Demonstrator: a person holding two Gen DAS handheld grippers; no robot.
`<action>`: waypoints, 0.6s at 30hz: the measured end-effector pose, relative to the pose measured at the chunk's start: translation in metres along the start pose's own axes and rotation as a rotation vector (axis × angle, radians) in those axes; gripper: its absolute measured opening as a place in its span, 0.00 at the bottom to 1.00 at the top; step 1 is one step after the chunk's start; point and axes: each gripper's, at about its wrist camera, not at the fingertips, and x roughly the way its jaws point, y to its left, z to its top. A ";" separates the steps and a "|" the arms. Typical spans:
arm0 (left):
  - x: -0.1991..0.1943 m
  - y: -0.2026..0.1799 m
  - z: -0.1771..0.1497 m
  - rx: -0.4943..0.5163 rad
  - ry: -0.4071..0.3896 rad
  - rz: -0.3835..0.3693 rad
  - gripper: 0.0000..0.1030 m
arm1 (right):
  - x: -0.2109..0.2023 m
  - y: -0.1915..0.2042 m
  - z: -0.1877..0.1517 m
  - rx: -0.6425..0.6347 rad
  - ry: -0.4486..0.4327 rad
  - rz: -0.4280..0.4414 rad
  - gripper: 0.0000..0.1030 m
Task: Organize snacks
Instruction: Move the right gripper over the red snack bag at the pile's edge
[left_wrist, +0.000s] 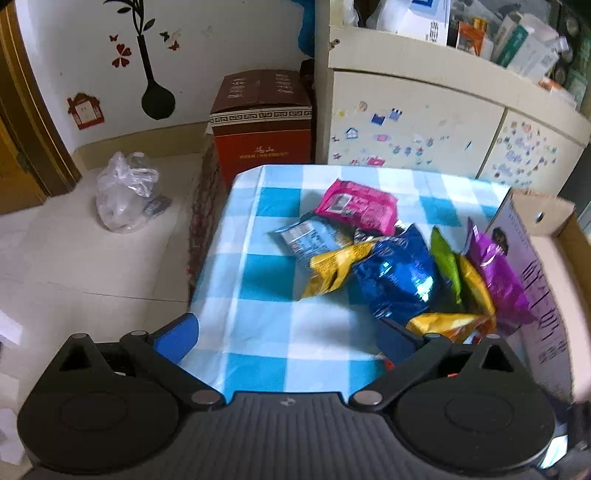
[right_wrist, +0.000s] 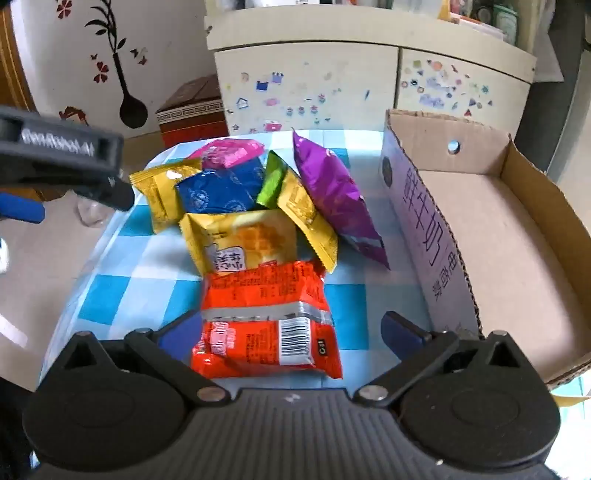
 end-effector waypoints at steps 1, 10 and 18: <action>0.000 0.001 -0.001 0.004 0.004 0.004 1.00 | -0.002 0.001 0.004 0.003 0.010 -0.008 0.99; -0.013 0.010 -0.001 -0.043 0.048 -0.046 1.00 | -0.018 0.002 0.039 0.037 0.074 -0.014 0.99; -0.026 0.000 0.002 0.014 -0.006 0.036 1.00 | -0.014 0.007 0.056 -0.006 0.146 0.009 0.99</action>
